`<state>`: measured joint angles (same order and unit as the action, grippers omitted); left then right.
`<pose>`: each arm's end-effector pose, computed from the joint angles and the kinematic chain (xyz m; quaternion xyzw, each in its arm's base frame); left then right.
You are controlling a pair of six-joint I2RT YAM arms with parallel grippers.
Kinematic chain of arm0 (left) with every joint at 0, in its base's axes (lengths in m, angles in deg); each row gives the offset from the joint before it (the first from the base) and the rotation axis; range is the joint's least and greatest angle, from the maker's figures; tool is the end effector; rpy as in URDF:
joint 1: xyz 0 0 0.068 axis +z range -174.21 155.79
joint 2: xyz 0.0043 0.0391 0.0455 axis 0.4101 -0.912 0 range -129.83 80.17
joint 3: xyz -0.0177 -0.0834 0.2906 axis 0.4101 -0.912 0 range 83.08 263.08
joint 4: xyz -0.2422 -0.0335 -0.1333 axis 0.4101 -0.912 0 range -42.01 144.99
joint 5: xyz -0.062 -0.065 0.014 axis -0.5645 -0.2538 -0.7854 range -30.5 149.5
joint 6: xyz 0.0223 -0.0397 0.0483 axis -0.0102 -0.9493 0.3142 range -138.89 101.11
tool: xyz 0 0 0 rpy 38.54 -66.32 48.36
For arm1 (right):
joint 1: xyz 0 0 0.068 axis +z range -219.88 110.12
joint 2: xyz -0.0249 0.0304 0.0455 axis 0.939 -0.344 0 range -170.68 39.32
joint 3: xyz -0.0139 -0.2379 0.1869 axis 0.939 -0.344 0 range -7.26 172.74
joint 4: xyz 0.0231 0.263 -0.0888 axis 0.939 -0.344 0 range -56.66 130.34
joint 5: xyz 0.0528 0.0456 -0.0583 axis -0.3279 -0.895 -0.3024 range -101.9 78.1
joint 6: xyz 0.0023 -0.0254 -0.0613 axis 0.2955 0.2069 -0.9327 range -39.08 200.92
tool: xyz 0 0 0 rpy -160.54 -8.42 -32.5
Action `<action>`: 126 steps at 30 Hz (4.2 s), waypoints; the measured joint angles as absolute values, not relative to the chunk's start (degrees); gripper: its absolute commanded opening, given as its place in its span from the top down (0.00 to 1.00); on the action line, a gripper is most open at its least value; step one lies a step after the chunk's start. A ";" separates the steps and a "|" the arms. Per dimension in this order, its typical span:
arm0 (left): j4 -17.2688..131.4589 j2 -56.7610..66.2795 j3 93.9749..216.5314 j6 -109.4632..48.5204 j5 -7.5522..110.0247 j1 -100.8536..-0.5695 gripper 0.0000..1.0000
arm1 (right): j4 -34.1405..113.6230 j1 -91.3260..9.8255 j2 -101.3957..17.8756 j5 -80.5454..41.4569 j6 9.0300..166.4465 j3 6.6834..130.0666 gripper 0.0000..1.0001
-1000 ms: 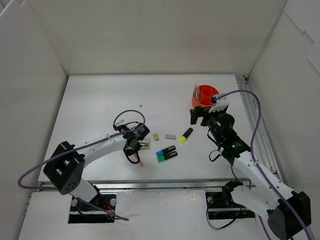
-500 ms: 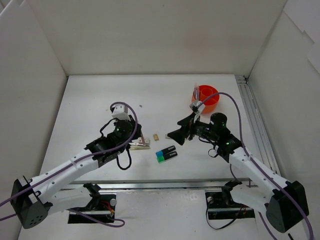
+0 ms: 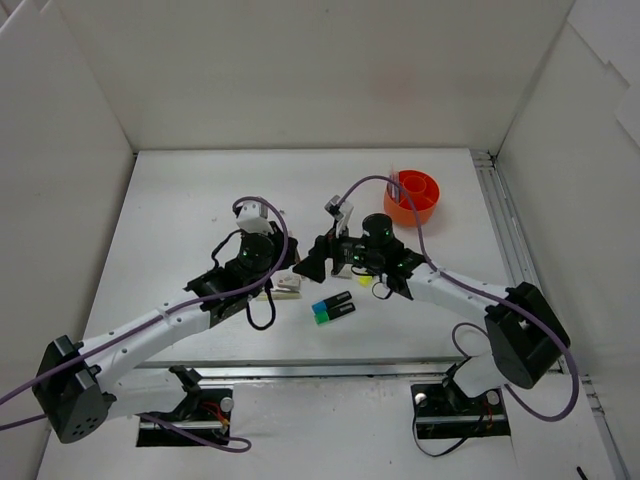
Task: Sort the stationery into containers
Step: Place the pen in the storage box, then pick up the pen from the center of the board.
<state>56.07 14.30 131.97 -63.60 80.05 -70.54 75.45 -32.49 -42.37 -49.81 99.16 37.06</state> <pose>0.2117 -0.1949 0.3295 -0.0964 0.7868 -0.3232 0.5170 0.2493 0.2311 0.2888 -0.3354 0.6349 0.5130 0.4705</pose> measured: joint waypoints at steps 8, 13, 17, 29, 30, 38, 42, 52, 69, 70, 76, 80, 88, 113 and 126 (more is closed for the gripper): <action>56.77 14.41 131.95 -65.57 79.44 -70.54 1.00 | 78.16 -30.41 -49.89 -48.74 99.86 42.37 0.75; 56.99 14.47 131.95 -65.59 78.79 -70.43 0.96 | 78.75 -30.20 -50.39 -48.46 100.17 42.76 1.00; 56.49 14.65 132.01 -65.00 78.48 -70.23 0.19 | 78.64 -30.13 -50.39 -47.58 99.29 42.80 1.00; 42.70 25.82 132.58 -66.75 78.24 -60.29 0.01 | 79.03 -46.13 -50.43 -40.61 89.83 43.20 1.00; 41.54 26.65 132.45 -67.05 77.65 -58.10 0.01 | 78.97 -47.97 -50.57 -39.32 87.84 43.68 1.00; 32.34 26.21 130.13 -67.80 72.54 -47.94 0.01 | 79.21 -56.16 -59.94 -26.43 77.83 54.30 1.00; 30.22 23.92 130.11 -67.75 70.76 -46.63 0.01 | 79.10 -57.25 -63.88 -23.15 74.62 57.16 1.00; 29.45 16.51 130.11 -67.75 66.59 -45.47 0.00 | 79.21 -58.09 -71.18 -20.24 68.83 62.15 1.00; 28.38 14.91 130.11 -69.09 65.02 -45.47 0.00 | 83.03 -59.29 -73.38 -19.61 68.28 60.05 0.64; 28.31 14.87 130.11 -69.11 64.84 -45.47 0.00 | 83.21 -59.29 -73.36 -19.85 68.59 59.77 0.59; 28.21 14.69 130.11 -69.55 63.86 -45.47 0.01 | 82.64 -59.68 -72.60 -19.87 69.63 58.37 0.52; 27.51 14.67 130.11 -70.38 63.44 -45.47 0.00 | 82.23 -59.72 -70.15 -19.85 70.79 57.73 0.45; 25.82 11.94 130.11 -73.87 62.11 -47.09 0.01 | 82.49 -59.72 -59.35 -20.53 73.59 56.27 0.31; 13.65 -3.73 134.13 -108.34 65.56 -56.83 0.25 | 83.36 -48.71 -33.78 28.81 83.32 39.53 0.02; 10.46 -13.94 139.49 -117.17 67.38 -56.83 0.36 | 82.73 -46.13 -32.62 32.41 79.97 37.73 0.02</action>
